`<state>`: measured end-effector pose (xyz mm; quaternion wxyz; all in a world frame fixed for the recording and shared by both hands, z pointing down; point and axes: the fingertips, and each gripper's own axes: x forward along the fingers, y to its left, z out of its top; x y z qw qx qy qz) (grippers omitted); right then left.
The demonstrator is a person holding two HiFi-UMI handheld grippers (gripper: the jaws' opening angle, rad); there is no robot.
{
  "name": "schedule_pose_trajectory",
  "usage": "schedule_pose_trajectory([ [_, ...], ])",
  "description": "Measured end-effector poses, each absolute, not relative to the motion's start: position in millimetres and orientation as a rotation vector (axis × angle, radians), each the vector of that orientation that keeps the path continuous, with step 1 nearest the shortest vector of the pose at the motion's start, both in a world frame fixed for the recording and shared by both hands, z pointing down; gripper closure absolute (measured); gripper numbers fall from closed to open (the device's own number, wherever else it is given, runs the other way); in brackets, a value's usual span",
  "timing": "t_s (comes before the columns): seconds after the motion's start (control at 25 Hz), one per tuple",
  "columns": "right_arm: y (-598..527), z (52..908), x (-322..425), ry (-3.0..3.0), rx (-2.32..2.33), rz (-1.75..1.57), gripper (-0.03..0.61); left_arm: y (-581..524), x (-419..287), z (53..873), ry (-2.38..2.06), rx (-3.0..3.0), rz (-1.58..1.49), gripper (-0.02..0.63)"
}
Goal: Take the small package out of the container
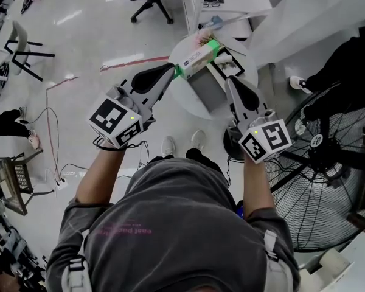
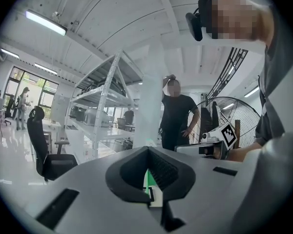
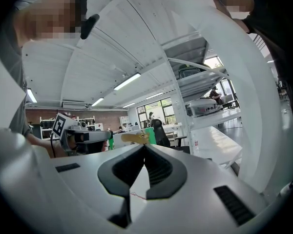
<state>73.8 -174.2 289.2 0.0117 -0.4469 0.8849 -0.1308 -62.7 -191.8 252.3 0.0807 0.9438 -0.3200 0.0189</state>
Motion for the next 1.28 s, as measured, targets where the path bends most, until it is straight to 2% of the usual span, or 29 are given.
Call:
schedule_pose_trajectory([
  [1.28, -180, 309, 83, 2.734, -1.379, -0.515, 0.558, -194, -57, 270, -0.929, 2.769, 0.07, 0.6],
])
